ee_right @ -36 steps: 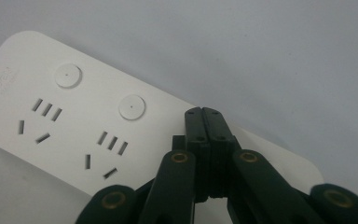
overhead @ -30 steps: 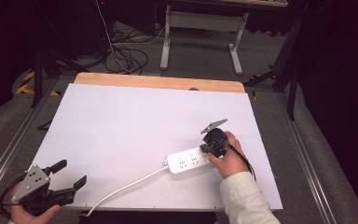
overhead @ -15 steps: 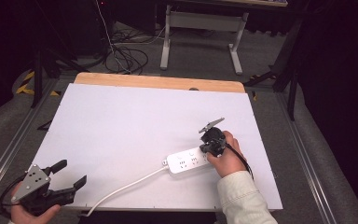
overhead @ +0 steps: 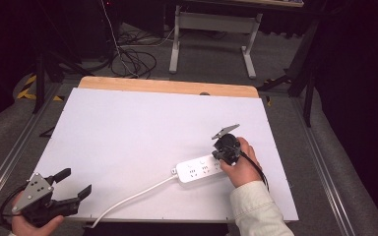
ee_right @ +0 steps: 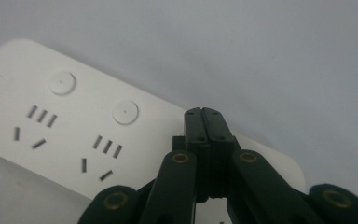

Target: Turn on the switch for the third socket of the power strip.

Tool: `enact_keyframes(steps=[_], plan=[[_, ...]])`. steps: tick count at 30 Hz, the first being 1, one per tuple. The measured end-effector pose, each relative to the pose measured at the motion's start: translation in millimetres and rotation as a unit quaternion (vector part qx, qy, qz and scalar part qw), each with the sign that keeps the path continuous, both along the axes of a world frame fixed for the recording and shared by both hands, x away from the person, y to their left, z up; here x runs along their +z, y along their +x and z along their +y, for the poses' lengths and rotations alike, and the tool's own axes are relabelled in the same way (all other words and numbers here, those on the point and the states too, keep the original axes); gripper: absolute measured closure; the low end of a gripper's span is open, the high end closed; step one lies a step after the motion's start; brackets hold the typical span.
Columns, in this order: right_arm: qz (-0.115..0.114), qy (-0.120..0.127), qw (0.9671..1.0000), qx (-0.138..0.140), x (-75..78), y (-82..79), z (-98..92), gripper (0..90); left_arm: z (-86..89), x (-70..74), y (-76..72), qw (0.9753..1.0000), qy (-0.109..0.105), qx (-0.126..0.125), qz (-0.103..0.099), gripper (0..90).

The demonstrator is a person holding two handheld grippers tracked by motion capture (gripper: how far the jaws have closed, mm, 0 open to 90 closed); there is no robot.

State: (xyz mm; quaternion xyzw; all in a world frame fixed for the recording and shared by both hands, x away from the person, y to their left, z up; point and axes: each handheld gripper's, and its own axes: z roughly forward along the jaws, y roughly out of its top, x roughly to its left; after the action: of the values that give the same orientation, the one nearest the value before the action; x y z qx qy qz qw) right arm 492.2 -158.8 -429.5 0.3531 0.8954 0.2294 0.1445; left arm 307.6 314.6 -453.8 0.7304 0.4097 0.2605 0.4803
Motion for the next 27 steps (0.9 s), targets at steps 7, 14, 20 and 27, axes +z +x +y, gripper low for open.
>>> enact_keyframes(steps=[7, 14, 20, 27], plan=[[-0.047, 0.077, 0.996, 0.002, 24.5, -15.0, -11.9, 90.0, 0.0, 0.2, 0.4, 1.0, 0.003, 0.0, -0.001, 15.3], [-0.071, 0.094, 0.993, 0.009, 37.6, -24.3, -14.8, 90.0, -0.6, -0.1, 0.3, 1.0, 0.0, 0.001, -0.001, 15.3], [-0.076, 0.098, 0.9921, 0.018, 43.3, -27.9, -12.6, 90.0, 0.1, 0.1, 0.4, 1.0, 0.002, 0.001, -0.001, 15.3], [-0.083, 0.105, 0.9908, 0.021, 47.4, -30.9, -14.9, 85.0, 0.0, 0.0, 0.7, 1.0, 0.003, 0.001, 0.0, 15.3]])
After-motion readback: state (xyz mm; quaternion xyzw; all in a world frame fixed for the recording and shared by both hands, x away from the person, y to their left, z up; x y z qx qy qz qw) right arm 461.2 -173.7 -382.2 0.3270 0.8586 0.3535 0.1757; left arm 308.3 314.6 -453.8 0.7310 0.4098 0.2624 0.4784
